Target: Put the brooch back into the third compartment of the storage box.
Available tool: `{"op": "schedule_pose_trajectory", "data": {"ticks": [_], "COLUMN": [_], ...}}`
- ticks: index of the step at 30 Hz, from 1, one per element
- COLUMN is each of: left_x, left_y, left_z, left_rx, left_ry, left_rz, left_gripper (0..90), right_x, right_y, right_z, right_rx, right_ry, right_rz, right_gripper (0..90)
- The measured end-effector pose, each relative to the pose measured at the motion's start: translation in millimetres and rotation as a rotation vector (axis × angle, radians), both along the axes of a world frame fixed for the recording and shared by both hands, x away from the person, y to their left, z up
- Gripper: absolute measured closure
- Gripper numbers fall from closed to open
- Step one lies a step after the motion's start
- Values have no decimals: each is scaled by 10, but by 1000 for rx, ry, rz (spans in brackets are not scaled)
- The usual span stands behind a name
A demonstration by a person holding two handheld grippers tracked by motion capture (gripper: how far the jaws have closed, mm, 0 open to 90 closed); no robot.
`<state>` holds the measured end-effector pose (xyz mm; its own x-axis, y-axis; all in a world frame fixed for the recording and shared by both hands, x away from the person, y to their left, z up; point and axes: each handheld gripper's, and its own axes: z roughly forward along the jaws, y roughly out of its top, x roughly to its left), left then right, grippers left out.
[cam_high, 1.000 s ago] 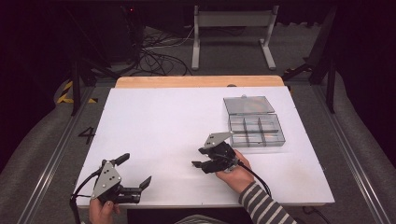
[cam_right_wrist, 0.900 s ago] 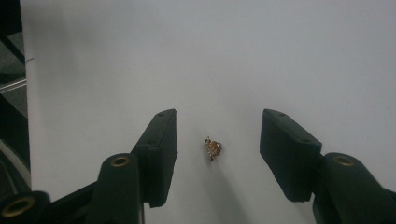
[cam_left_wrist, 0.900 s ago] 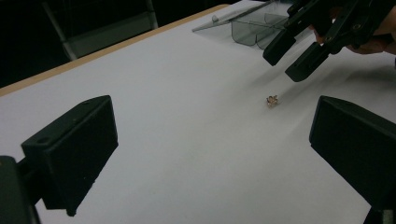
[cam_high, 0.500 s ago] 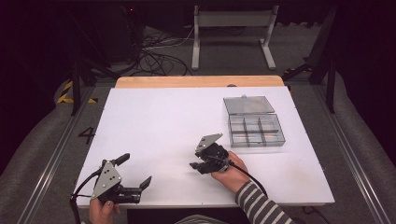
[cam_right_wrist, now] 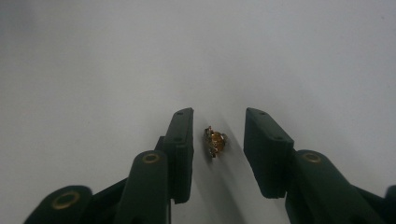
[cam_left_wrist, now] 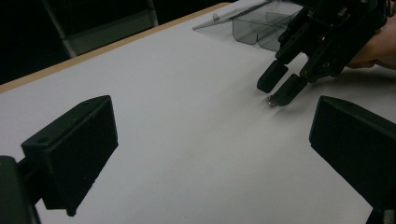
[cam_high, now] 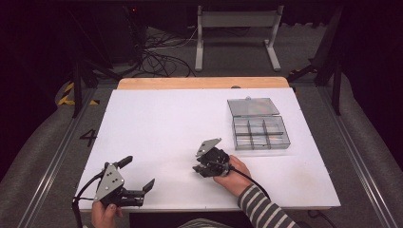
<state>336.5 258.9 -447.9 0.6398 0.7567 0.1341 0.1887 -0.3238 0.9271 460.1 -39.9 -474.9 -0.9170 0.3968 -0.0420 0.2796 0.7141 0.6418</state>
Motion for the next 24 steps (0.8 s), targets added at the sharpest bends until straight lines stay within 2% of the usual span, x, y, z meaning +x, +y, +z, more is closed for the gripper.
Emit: {"op": "schedule_pose_trajectory", "data": {"ticks": [4, 12, 21, 24], "left_x": [2, 6, 4, 3], "left_y": [7, -1, 2, 0], "left_z": [-1, -4, -5, -3], "left_rx": [2, 3, 2, 5], "left_ry": [1, 5, 9, 9], "left_rz": [0, 0, 0, -1], "left_gripper": [15, 15, 15, 15], "right_x": [2, 3, 7, 0], "right_y": [30, 36, 37, 39], "right_z": [-37, -39, -37, -36], "right_rx": [-20, -16, -15, -18], "right_ry": [-13, 6, 13, 2], "right_rz": [3, 12, 10, 11], "right_gripper": [726, 799, 805, 805]}}
